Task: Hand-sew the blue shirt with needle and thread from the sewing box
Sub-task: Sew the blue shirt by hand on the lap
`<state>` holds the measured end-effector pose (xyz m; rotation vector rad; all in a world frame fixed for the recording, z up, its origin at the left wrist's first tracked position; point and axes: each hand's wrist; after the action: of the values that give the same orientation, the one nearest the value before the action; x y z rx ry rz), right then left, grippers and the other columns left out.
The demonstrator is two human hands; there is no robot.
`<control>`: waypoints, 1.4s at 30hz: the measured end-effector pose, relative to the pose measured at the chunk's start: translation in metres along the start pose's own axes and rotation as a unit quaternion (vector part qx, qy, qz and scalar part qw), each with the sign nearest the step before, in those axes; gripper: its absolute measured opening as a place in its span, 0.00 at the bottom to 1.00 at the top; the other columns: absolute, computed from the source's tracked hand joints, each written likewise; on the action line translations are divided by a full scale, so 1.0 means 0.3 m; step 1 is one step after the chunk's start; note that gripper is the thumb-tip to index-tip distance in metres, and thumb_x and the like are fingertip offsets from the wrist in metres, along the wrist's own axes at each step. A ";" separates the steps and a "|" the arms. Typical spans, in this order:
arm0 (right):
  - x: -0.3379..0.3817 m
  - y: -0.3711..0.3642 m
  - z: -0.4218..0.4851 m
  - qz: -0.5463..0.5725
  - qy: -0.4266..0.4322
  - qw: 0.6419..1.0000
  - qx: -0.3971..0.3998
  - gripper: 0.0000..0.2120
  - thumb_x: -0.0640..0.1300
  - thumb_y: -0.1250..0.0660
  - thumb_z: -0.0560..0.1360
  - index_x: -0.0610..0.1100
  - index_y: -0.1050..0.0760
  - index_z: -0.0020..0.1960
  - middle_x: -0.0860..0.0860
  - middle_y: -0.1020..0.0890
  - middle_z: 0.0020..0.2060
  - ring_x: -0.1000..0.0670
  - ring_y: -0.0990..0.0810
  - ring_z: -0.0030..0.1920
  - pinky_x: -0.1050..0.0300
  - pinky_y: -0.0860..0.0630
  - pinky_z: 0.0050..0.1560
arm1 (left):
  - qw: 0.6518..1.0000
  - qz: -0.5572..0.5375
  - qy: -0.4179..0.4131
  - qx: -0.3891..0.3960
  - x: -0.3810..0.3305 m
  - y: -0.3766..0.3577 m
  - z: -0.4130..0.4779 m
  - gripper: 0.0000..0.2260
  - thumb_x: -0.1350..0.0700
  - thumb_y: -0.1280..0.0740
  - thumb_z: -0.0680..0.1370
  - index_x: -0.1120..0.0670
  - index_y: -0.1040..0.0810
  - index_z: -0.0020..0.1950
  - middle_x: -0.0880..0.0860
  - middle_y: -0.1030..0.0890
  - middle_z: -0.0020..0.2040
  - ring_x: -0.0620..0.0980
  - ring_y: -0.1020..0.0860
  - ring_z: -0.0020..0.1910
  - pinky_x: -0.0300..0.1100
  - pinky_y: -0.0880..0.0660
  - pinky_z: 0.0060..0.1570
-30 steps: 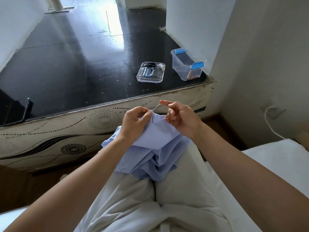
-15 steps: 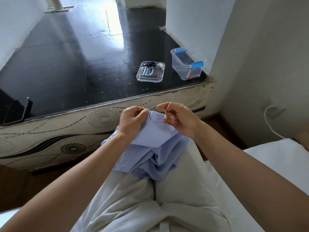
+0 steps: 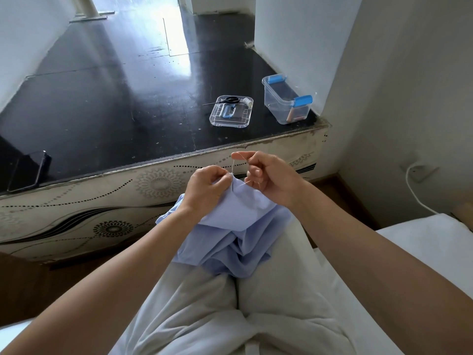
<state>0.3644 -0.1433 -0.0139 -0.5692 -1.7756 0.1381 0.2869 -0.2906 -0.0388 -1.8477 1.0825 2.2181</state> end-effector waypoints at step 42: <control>-0.114 -0.036 -0.007 -0.112 0.070 0.986 -0.103 0.07 0.43 0.30 0.76 0.38 0.21 0.47 0.48 0.22 0.34 0.57 0.26 0.30 0.64 0.27 0.33 | 0.963 -0.245 0.113 0.003 -0.063 0.033 -0.024 0.02 0.58 0.28 0.75 0.56 0.16 0.45 0.57 0.20 0.40 0.49 0.26 0.35 0.37 0.27 0.35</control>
<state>0.3690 -0.1683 -0.0393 -0.5092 -1.7123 -0.2390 0.2936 -0.2948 -0.0178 -2.1171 0.5600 1.7549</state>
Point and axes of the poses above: each hand's wrist, its own z-axis towards the middle knuckle, its own y-axis out of the back of the hand, x = y × z
